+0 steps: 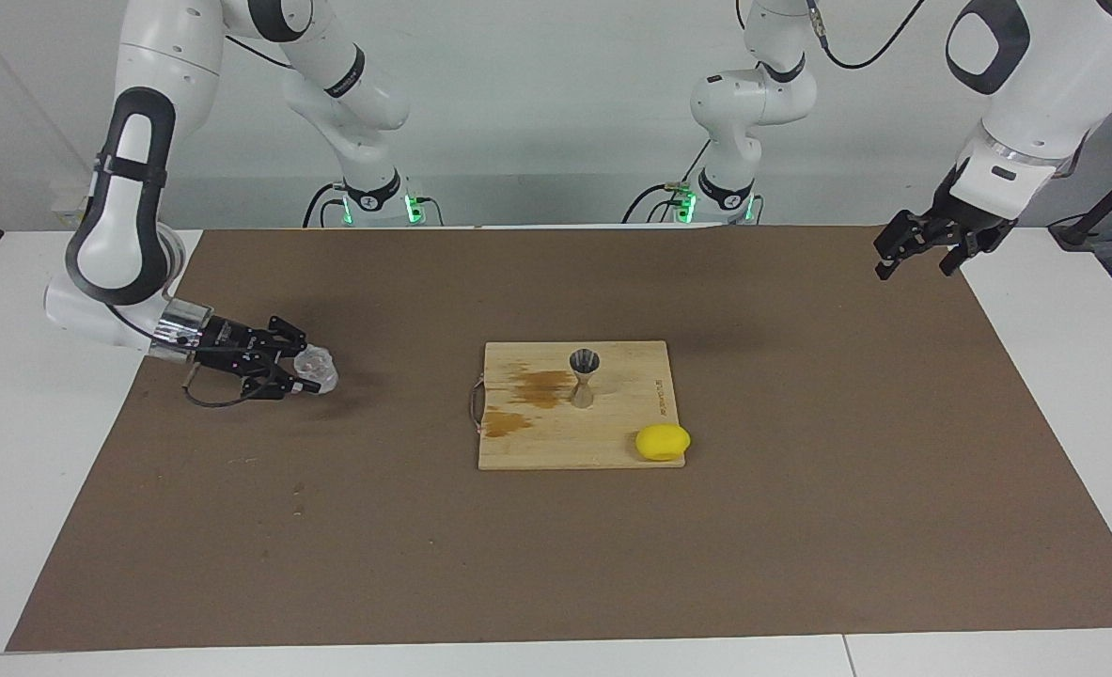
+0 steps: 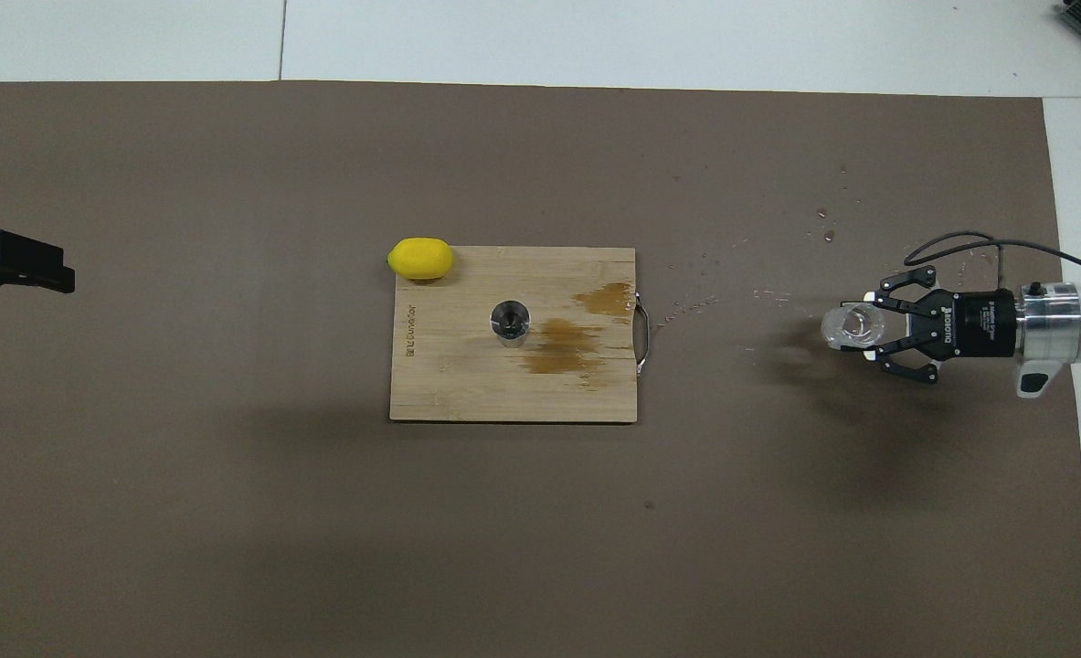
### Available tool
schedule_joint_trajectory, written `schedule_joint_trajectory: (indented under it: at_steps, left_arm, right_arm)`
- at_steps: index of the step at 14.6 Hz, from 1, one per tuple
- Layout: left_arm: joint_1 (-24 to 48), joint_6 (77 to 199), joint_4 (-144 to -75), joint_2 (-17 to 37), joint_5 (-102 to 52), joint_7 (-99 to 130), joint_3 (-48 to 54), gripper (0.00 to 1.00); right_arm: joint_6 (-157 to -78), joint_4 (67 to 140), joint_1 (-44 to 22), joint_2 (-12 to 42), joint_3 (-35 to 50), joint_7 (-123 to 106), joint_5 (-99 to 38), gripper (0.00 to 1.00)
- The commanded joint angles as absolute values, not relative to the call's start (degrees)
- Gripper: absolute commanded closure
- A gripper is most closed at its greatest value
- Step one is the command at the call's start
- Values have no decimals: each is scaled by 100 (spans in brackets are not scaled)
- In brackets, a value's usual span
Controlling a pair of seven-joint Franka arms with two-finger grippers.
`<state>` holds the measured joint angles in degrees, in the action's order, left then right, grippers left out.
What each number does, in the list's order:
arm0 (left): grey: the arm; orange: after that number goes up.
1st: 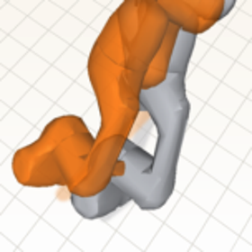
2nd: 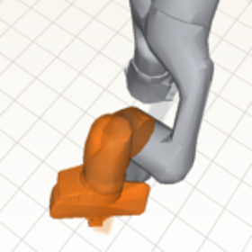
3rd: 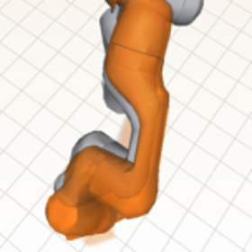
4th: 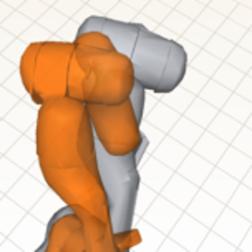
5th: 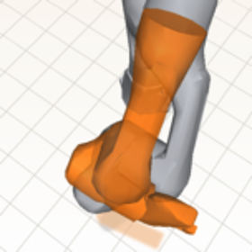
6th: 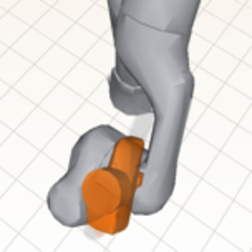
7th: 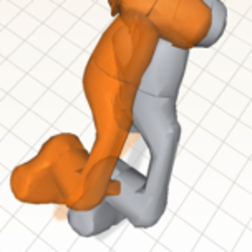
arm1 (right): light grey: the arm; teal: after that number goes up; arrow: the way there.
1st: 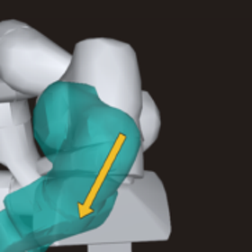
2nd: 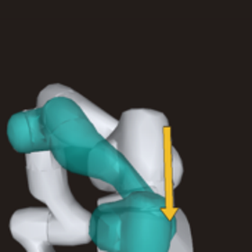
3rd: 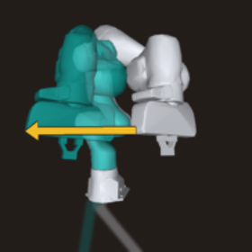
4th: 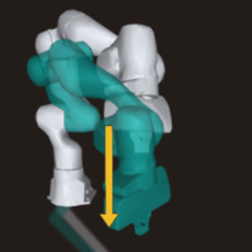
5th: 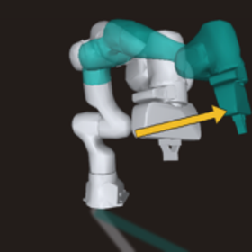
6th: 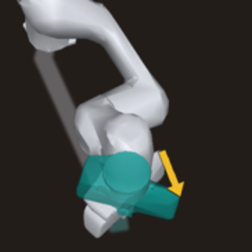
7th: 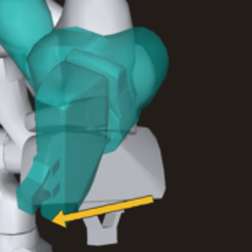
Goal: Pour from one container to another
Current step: 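Lower the glass onto the table and open the right gripper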
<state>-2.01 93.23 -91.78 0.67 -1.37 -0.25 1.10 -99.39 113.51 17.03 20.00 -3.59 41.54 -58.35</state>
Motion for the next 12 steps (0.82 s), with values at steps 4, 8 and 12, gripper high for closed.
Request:
schedule_joint_trajectory:
  at_steps: [4, 8, 12]
  left_arm:
    - [202, 9167, -8982, 149, 26, 70, -254, 0]
    - [202, 9167, -8974, 149, 26, 70, -255, 0]
    - [202, 9071, -8939, 141, 26, 70, -237, 0]
  right_arm:
    - [-9958, 11083, 1688, 2469, -281, 3464, -5941, 100]
    - [-10291, 11284, 1635, 2549, -246, 3305, -6388, 100]
    - [-10494, 11390, 1486, 2549, -246, 3287, -6495, 100]
